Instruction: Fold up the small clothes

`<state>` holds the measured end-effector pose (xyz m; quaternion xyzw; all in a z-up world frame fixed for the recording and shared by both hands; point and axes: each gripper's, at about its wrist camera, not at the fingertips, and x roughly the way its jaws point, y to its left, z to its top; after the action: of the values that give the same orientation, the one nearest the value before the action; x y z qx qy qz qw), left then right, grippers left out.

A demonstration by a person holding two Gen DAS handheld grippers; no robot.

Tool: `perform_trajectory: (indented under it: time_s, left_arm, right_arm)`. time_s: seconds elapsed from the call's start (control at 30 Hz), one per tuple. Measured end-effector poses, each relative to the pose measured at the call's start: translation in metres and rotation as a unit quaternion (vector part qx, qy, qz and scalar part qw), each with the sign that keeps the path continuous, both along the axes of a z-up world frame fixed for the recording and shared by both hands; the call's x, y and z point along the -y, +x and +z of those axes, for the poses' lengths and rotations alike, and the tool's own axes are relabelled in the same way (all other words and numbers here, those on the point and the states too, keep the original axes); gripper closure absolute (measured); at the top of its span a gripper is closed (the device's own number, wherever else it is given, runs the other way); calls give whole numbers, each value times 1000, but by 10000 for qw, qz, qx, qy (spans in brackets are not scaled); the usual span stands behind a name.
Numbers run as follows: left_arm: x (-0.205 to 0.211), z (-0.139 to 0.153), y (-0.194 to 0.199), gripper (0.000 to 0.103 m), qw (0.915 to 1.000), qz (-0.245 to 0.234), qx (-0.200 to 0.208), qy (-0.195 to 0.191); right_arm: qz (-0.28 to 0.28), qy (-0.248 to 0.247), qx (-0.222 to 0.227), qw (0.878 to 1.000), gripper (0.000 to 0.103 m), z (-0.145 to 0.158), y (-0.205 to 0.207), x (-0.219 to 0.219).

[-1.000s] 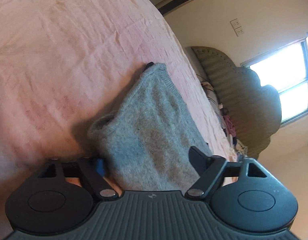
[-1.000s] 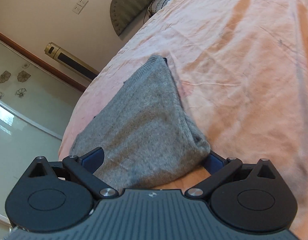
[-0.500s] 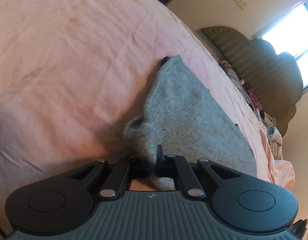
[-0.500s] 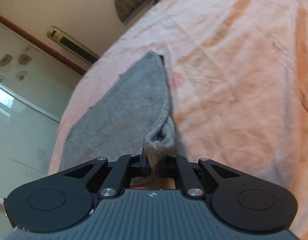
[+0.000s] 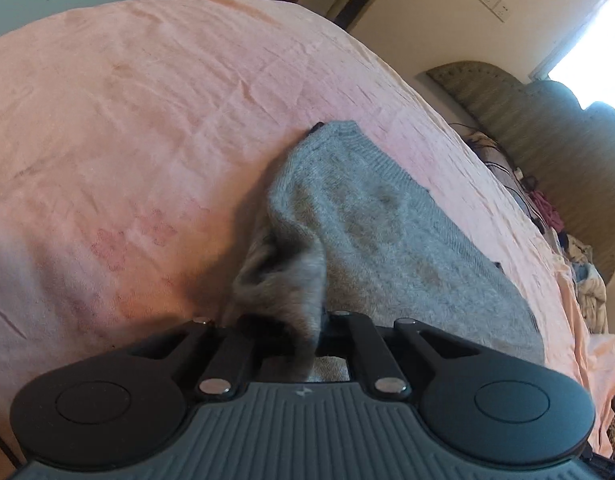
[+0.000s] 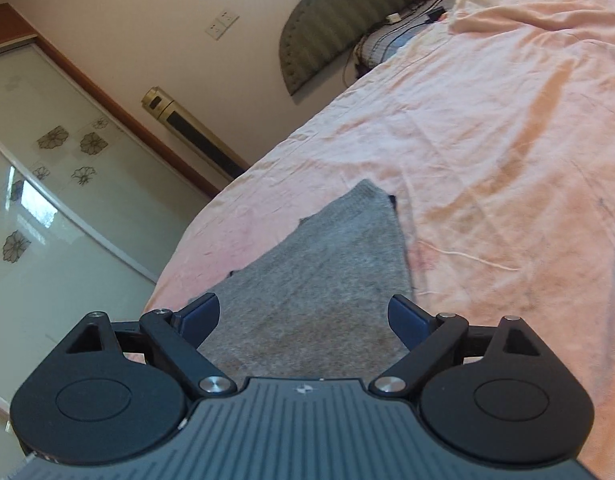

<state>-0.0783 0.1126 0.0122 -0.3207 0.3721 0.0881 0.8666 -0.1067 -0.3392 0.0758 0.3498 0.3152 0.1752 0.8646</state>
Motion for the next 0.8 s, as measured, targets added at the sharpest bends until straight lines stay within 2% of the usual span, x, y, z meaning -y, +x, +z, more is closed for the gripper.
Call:
perform_trajectory:
  time_s: [0.03,0.1,0.17,0.23,0.27,0.33,0.4,0.43,0.53,0.6,0.67,0.73,0.77,0.8]
  left_arm:
    - [5,6,2,98,9999,6,69,104]
    - [28,26,7,98,9973,-191,408,578]
    - [66,49,10,98,9872,-742,930,1062]
    - [115,66,8,98,9682,-1480,1402,1448]
    - [139,68,7,98,9580,-1906,1495,1538]
    - [183,59,2,98,9349,-2772,1449,1676]
    - [213,39,-3,98,9136,-3349,1362,1860]
    - [221,29,-4,98,9090,-3495,1211,1920]
    - [229,10,-4,98,9046,-3749,819,1854]
    - [230,10,-8,98,8975,-3832,908,1984]
    - [229,14,-9,98,8948,-3903,949,1948]
    - [233,18,-11,98,8887,-3999,1039,1989]
    - [237,18,-12,98,8842,-4053,1083,2057]
    - [242,18,-14,98,8797,-4111,1122,2109]
  right_arm:
    - [102,65,18,9999,11,1,4,-4]
    - [299,260,-37,9992,11,1,15,-7]
    - [502,578,-128,9970,10,0,31,-5]
    - [665,958,-375,9925,8,-5,50,-3]
    - [766,1154,-490,9891,7,-9,61,-1]
    - [888,1543,-708,9815,6,-21,79,2]
    - [969,1836,-991,9732,6,-35,95,2]
    - [1025,1888,-1087,9706,6,-41,101,1]
    - [1039,1682,-1330,9712,6,-52,110,-6]
    - [1119,1632,-1276,9719,6,-53,111,-9]
    - [1130,1649,-1268,9716,6,-52,115,-9]
    - [1088,1606,-1298,9724,9,-52,122,-8]
    - [1083,1532,-1319,9734,13,-51,127,-7]
    - [1076,1373,-1316,9758,21,-50,133,-7]
